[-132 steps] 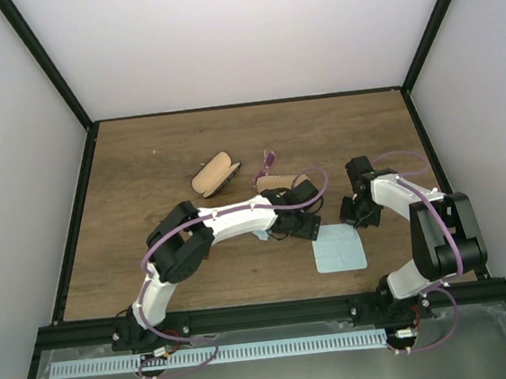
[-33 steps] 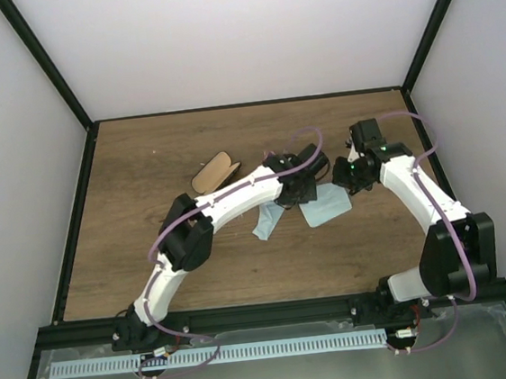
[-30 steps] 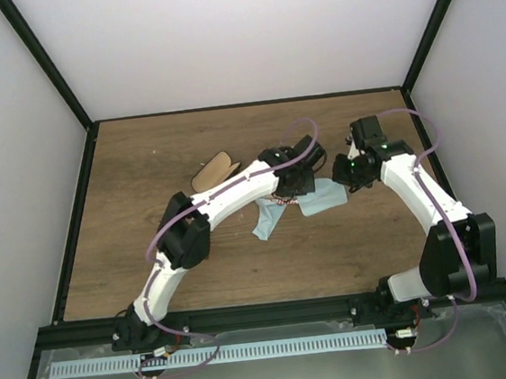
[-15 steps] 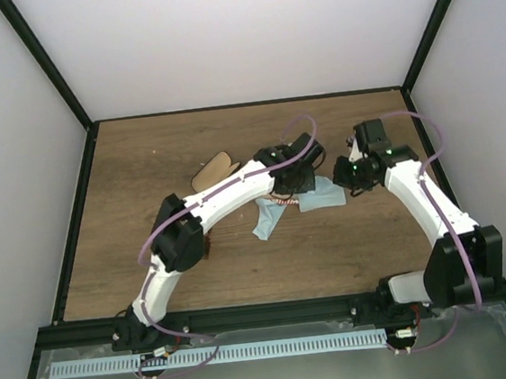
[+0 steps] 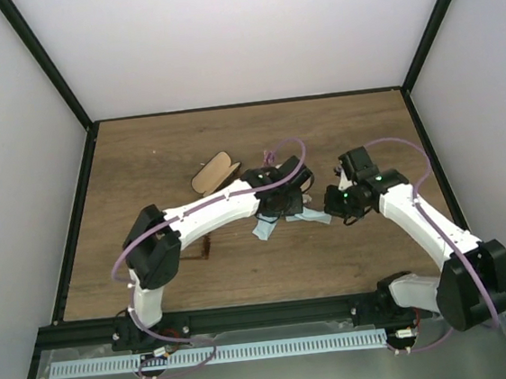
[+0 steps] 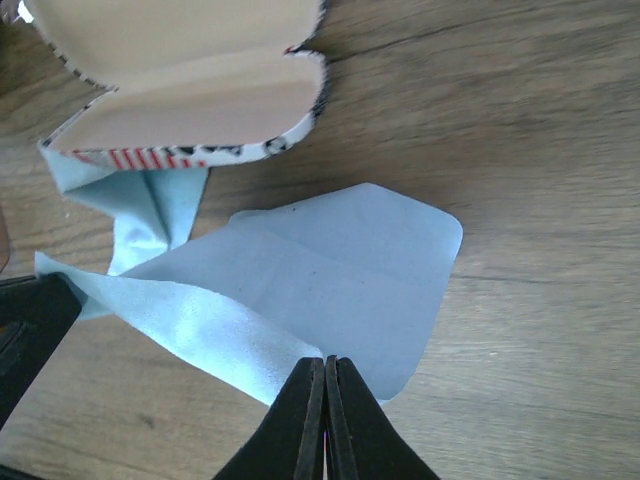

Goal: Organize the sunglasses
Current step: Fold the glasses cleaning cloth at the center of the board.

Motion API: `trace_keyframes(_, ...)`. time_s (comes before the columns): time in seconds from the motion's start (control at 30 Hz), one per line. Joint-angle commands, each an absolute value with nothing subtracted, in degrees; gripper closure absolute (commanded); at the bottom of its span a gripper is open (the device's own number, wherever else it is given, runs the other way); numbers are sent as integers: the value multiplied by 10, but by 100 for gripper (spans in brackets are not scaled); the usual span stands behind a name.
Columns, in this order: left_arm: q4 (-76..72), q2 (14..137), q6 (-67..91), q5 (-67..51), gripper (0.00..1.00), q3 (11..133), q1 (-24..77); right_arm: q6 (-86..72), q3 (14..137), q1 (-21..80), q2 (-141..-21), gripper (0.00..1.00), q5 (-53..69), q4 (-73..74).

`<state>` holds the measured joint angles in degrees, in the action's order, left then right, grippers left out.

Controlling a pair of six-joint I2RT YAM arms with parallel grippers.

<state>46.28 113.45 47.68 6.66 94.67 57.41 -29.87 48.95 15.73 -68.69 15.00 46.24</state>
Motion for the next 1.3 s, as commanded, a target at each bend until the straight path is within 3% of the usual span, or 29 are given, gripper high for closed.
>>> trace_keyframes(0.0,443,1095,484,83,96,922,573,-339,508,205,-696,99,152,444)
trace_keyframes(0.47,519,1068,426,100,96,1027,529,-351,681,241,-780,99,133,465)
trace_keyframes(0.9,394,998,469,56,96,777,539,-388,478,257,-692,99,137,418)
trace_keyframes(1.27,370,1019,491,28,96,702,571,-395,415,261,-662,99,154,412)
